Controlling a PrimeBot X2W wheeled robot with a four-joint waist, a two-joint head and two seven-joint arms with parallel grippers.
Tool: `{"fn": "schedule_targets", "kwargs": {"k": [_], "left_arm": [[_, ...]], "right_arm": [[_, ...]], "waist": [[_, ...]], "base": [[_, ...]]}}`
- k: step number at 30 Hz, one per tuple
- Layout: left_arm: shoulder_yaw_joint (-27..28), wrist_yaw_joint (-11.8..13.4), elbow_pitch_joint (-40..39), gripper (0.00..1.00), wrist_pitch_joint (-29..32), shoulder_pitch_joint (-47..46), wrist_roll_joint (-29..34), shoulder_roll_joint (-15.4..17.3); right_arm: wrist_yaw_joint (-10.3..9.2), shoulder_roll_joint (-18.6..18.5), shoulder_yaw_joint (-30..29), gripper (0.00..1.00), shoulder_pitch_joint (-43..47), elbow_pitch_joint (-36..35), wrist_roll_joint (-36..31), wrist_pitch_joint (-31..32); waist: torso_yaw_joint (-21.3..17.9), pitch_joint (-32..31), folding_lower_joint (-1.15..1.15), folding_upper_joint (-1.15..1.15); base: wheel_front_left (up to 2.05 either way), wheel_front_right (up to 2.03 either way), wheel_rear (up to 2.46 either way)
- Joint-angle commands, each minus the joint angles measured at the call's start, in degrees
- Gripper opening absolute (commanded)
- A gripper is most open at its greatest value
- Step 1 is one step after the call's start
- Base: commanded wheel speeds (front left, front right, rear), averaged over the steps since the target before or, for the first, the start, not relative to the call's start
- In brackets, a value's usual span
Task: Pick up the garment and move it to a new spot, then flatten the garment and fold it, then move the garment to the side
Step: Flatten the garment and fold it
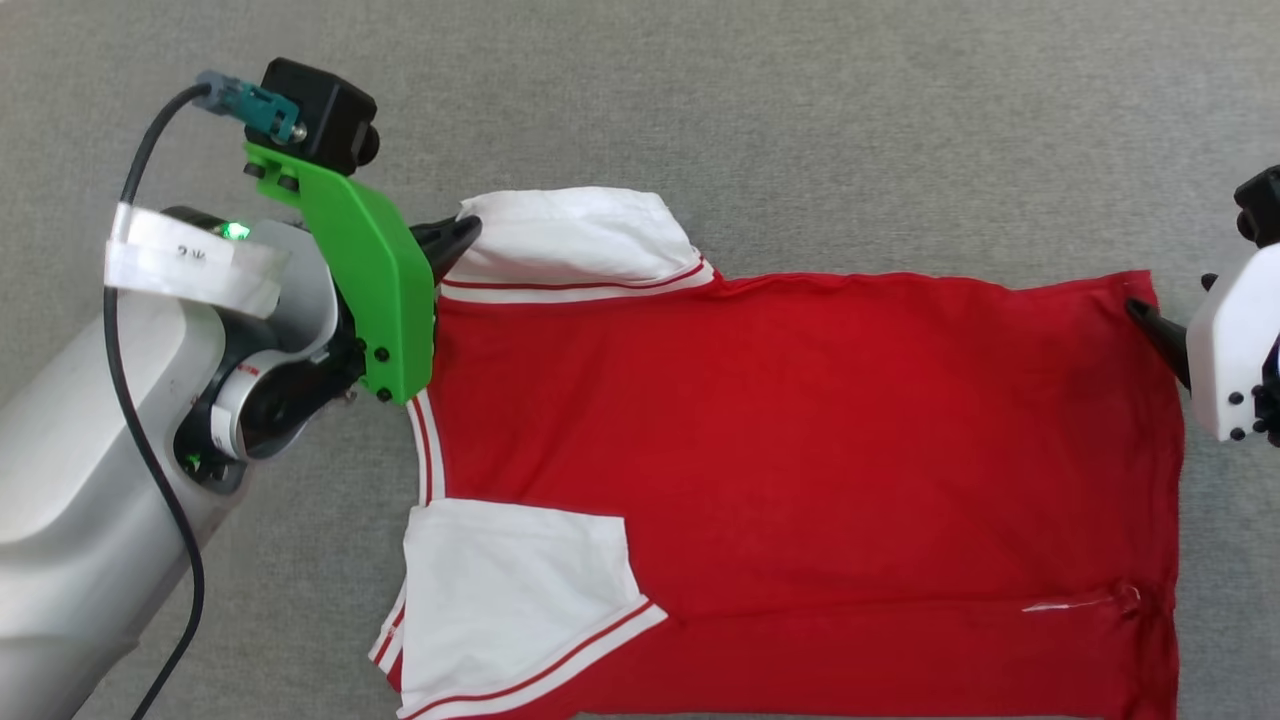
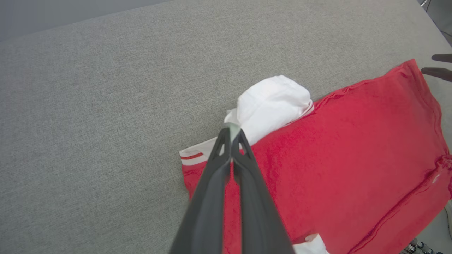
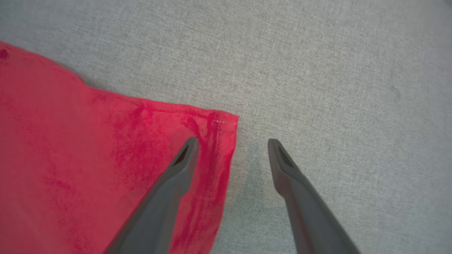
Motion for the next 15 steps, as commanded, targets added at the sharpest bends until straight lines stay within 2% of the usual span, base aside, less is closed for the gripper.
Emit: {"fn": "schedule_targets", "kwargs": {"k": [1, 7, 15], "left_arm": [[0.23, 0.72, -1.32, 0.0, 0.26, 1.28, 0.23, 0.84], [0.04, 2.46, -6.26, 0.0, 0.32, 2.29, 0.95, 1.48], [-0.21, 2.57, -7.63, 0.0, -0.07, 2.63, 1.16, 1.41]], "right_arm": [[-0.04, -0.35, 0.6, 1.0, -1.39, 1.07, 0.26, 0.47], [-0.04, -1.24, 3.56, 1.0, -4.55, 5.19, 1.36, 1.1], [-0.04, -2.01, 8.65, 1.0, -5.72, 8.65, 2.87, 0.48]], "waist": [[1.46, 1.55, 0.0, 0.0], [2.78, 3.14, 0.0, 0.0], [3.71, 4.61, 0.0, 0.0]], "base": [[0.0, 0.0, 0.0], [0.0, 0.0, 0.0], [0.0, 0.0, 0.0]]}}
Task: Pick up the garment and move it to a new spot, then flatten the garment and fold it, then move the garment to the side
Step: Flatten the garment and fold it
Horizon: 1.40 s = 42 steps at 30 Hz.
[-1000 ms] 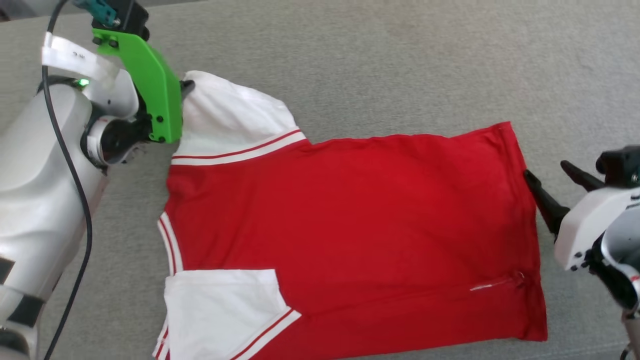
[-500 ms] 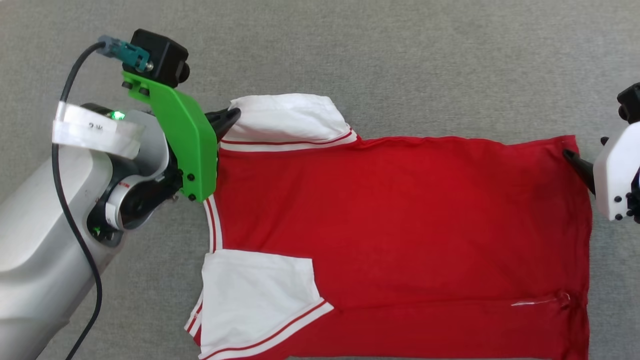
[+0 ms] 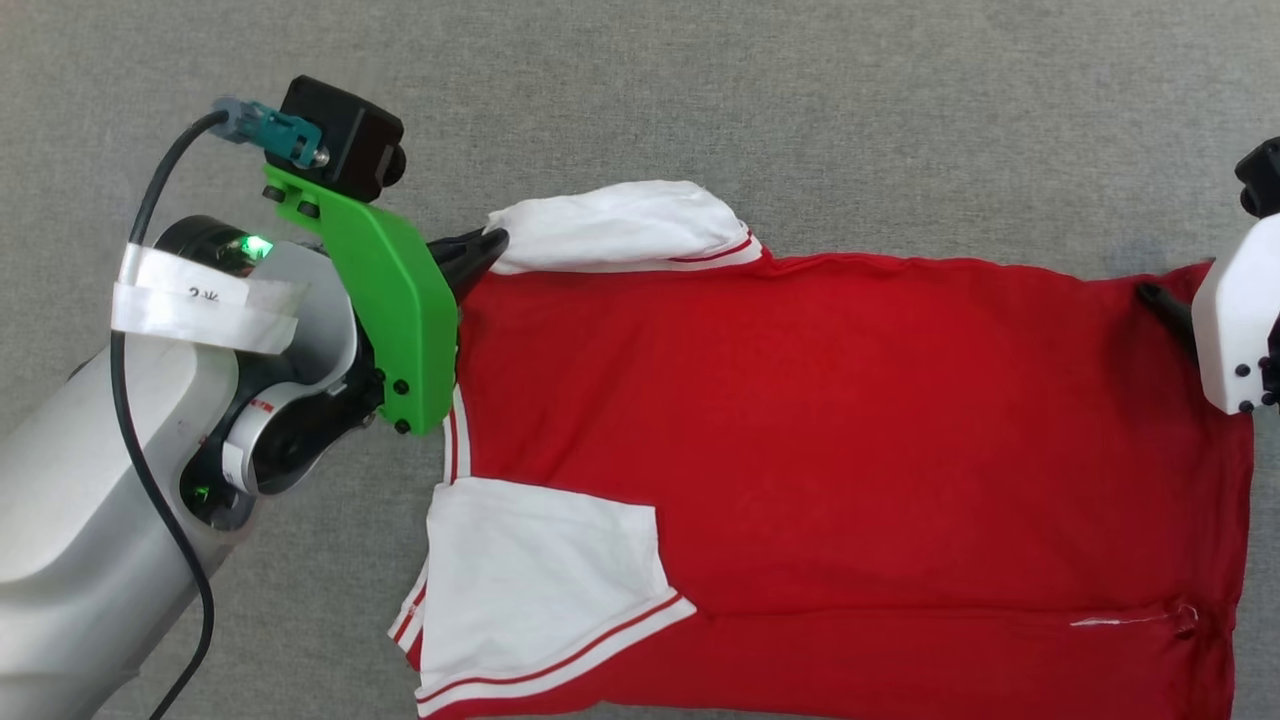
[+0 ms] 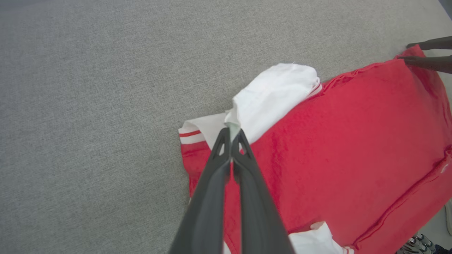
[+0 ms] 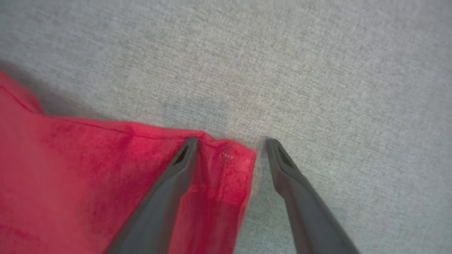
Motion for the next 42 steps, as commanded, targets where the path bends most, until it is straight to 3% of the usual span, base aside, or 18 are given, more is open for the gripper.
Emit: {"fn": "schedule_targets", "kwargs": {"k": [1, 2, 3, 15, 27, 42], "left_arm": [[0.02, 0.21, -0.03, 0.0, -0.44, 0.93, 0.29, 0.07], [0.03, 0.28, 0.25, 0.0, -0.54, 0.95, 0.37, 0.09], [-0.01, 0.33, 0.53, 0.0, -0.63, 0.93, 0.61, 0.19], [1.24, 0.69, 4.97, 0.0, -4.32, 4.46, -0.34, 0.55], [0.45, 1.2, 6.55, 0.0, -7.23, 11.24, -1.6, 0.66], [-0.53, 4.63, 2.68, 0.0, -10.77, 24.35, -4.24, 2.37]], "right_arm": [[-0.04, 0.61, 1.79, 1.0, 0.51, 1.63, 0.81, -0.06], [-0.04, 0.48, 2.24, 0.45, 0.5, 2.17, 1.09, -0.33], [-0.04, 0.4, 2.53, 0.01, 0.5, 2.54, 1.23, -0.66], [-0.04, 2.07, -0.3, 0.0, 1.32, 6.2, 4.95, -13.78], [-0.04, 3.45, -5.21, 0.0, 8.93, 7.25, 8.96, -27.71], [-0.04, 4.5, -9.38, 0.0, 23.7, 3.8, 12.68, -33.4]], "waist": [[0.34, 0.31, 0.0, 0.0], [0.4, 0.34, 0.0, 0.0], [0.44, 0.31, 0.0, 0.0], [-0.92, -4.48, 0.0, 0.0], [-1.48, -11.96, 0.0, 0.0], [-1.24, -19.41, 0.0, 0.0]], "base": [[0.0, 0.0, 0.0], [0.0, 0.0, 0.0], [0.0, 0.0, 0.0], [0.0, 0.0, 0.0], [0.0, 0.0, 0.0], [0.0, 0.0, 0.0]]}}
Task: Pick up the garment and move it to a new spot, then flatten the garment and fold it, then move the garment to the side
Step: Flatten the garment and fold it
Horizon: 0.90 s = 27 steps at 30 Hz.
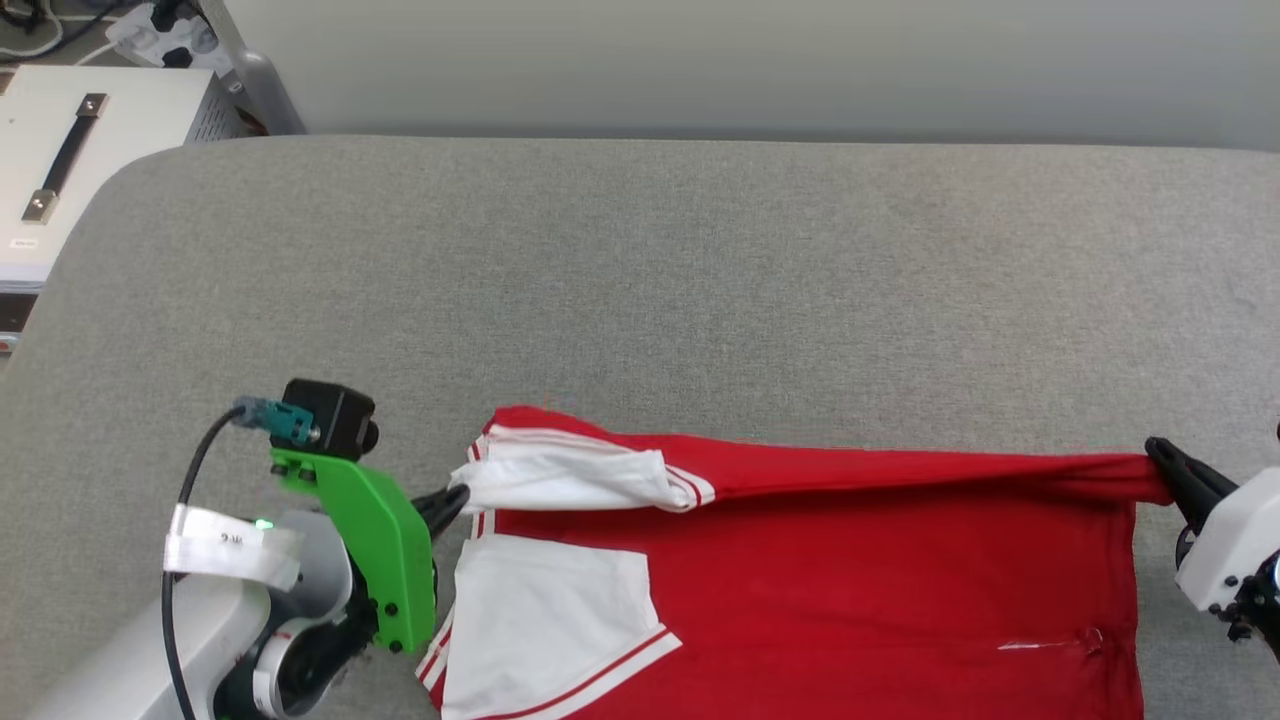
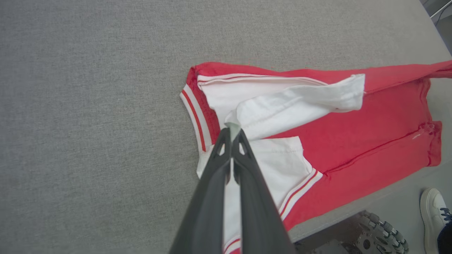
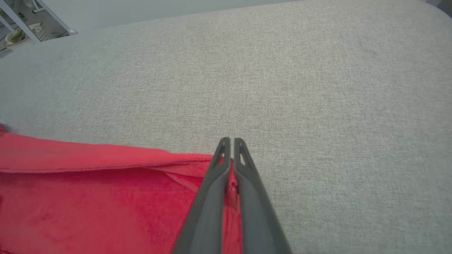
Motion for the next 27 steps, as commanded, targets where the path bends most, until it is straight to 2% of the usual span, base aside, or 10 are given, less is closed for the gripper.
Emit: {"fn": "schedule_targets", "kwargs": {"k": [1, 7, 13, 17, 27], "left_arm": [[-0.21, 0.59, -0.46, 0.0, -0.53, 1.89, -0.68, 0.66], [-1.92, 2.17, -1.74, 0.0, -1.61, 7.22, -0.29, 1.57], [-4.62, 2.33, -0.44, 0.0, -1.73, 9.89, 0.81, 0.92], [-5.39, 1.54, 2.27, 0.0, -2.48, 10.23, 0.78, -0.66], [-7.5, -0.49, 8.8, 0.0, -2.45, 8.01, 3.14, -2.16]], "right_arm": [[-0.04, 0.28, -0.52, 0.0, 1.47, -0.65, 0.58, -0.57], [-0.04, 0.54, -2.19, 0.0, 6.99, -2.92, 2.11, 0.31], [-0.04, 0.13, -2.49, 0.0, 11.39, -5.27, 3.26, 3.43], [-0.04, -0.26, -2.4, 0.0, 12.77, -6.65, 2.99, 5.42], [-0.04, -0.44, -0.98, 0.0, 13.55, -8.2, 0.95, 9.76]], "waist": [[0.13, -1.06, 0.0, 0.0], [0.35, -1.79, 0.0, 0.0], [0.4, -1.75, 0.0, 0.0], [0.09, -0.96, 0.0, 0.0], [-0.35, 1.53, 0.0, 0.0]], "base": [[0.0, 0.0, 0.0], [0.0, 0.0, 0.0], [0.0, 0.0, 0.0], [0.0, 0.0, 0.0], [0.0, 0.0, 0.0]]}}
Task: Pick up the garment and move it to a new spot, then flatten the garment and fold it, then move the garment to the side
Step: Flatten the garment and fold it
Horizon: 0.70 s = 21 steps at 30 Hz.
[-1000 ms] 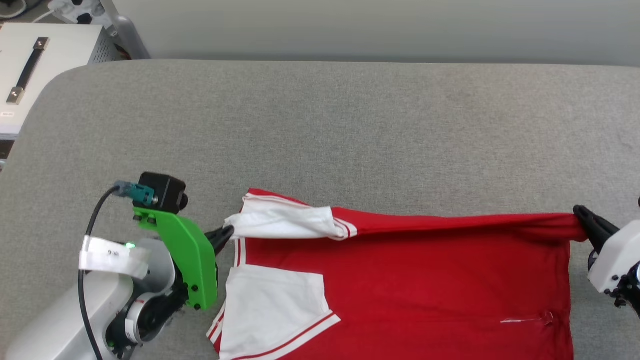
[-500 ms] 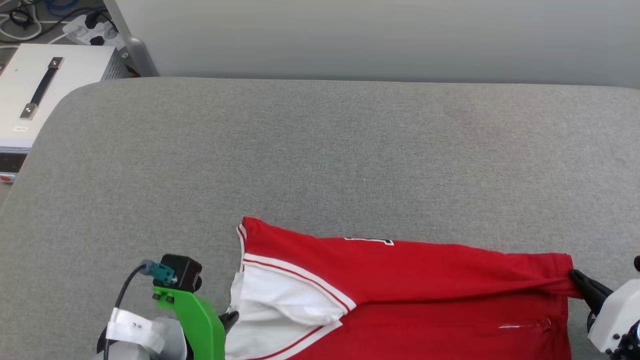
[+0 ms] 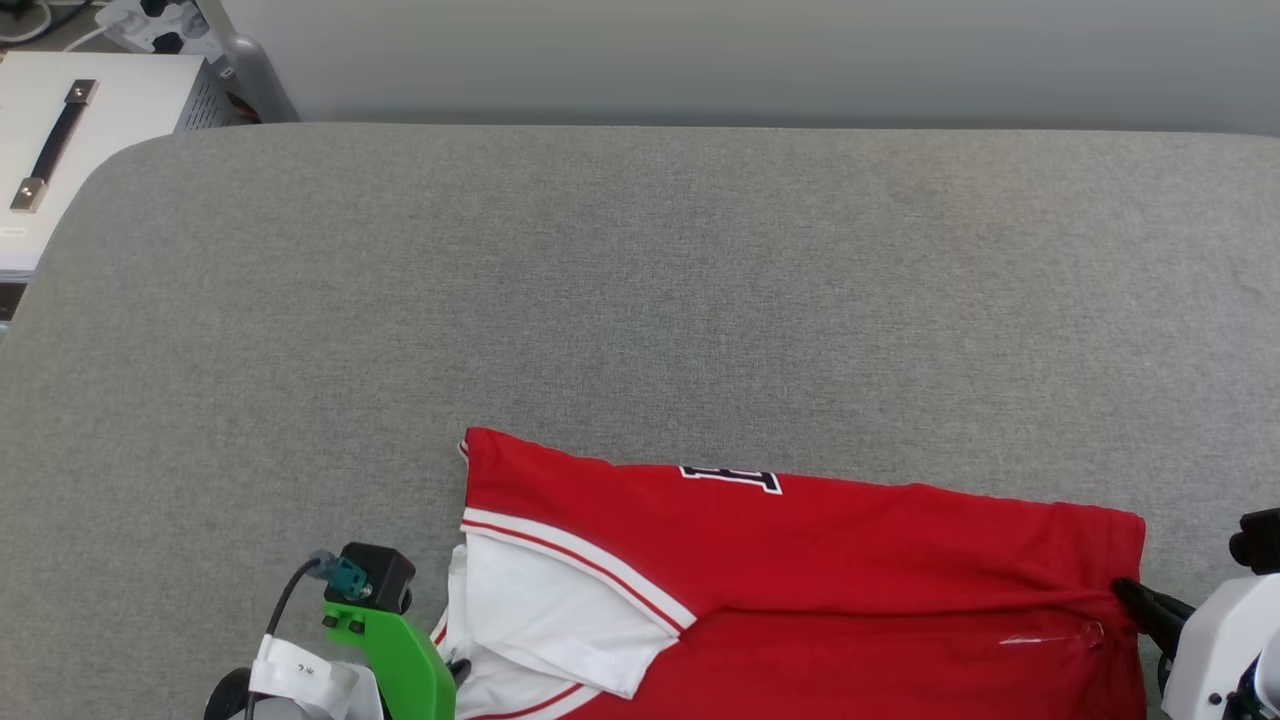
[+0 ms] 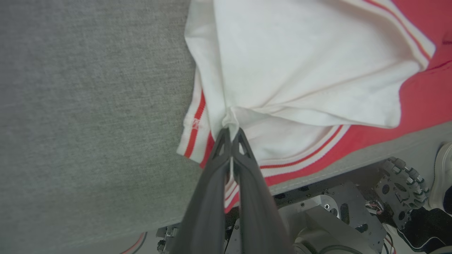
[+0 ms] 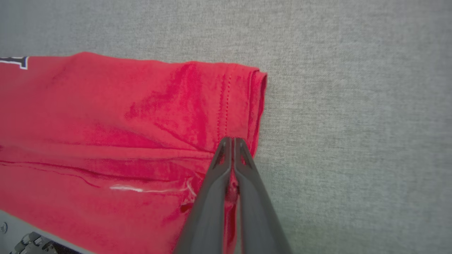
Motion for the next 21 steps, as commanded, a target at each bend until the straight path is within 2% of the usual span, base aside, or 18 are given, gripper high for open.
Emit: {"fn": "schedule_targets", "kwargs": {"k": [1, 6, 7, 8, 9, 16, 21], "left_arm": [[-0.14, -0.39, 0.71, 0.0, -0.21, -1.09, 0.64, -0.37], [-0.58, -1.24, 2.74, 0.0, -0.42, -1.86, 0.98, -1.17], [-0.66, -1.33, 3.06, 0.0, -0.49, -1.99, 1.09, -1.28], [-0.77, -1.44, 3.43, 0.65, -0.52, -2.09, 1.2, -1.41], [-0.9, -1.53, 3.69, 1.0, -0.62, -2.2, 1.39, -1.49], [-0.28, -1.25, 4.85, 1.0, -2.83, -1.77, 1.49, -2.1], [1.86, 0.21, 3.17, 1.0, -6.43, -0.77, 1.1, -2.28]], "right_arm": [[-0.04, -0.2, 0.47, 0.0, 0.75, -0.24, -0.72, 0.44], [-0.04, 0.0, 1.36, 0.0, 0.33, 0.44, -1.98, 0.78], [-0.04, 0.13, 1.52, 0.1, 0.25, 0.62, -1.93, 0.88], [-0.04, 0.24, 1.69, 0.99, 0.13, 0.81, -1.94, 0.94], [-0.04, 0.36, 1.77, 1.0, 0.06, 0.98, -1.86, 0.97], [-0.04, 0.03, 1.44, 1.0, 0.77, 1.11, -0.87, 2.65], [-0.04, -0.2, -0.73, 1.0, 1.97, -1.33, -0.41, 4.61]], "waist": [[-0.12, 0.49, 0.0, 0.0], [-0.1, 0.83, 0.0, 0.0], [-0.08, 0.76, 0.0, 0.0], [-0.06, 0.62, 0.0, 0.0], [-0.01, 0.42, 0.0, 0.0], [0.16, -2.92, 0.0, 0.0], [0.03, -5.2, 0.0, 0.0]], "base": [[0.0, 0.0, 0.0], [0.0, 0.0, 0.0], [0.0, 0.0, 0.0], [0.0, 0.0, 0.0], [0.0, 0.0, 0.0], [0.0, 0.0, 0.0], [0.0, 0.0, 0.0]]}}
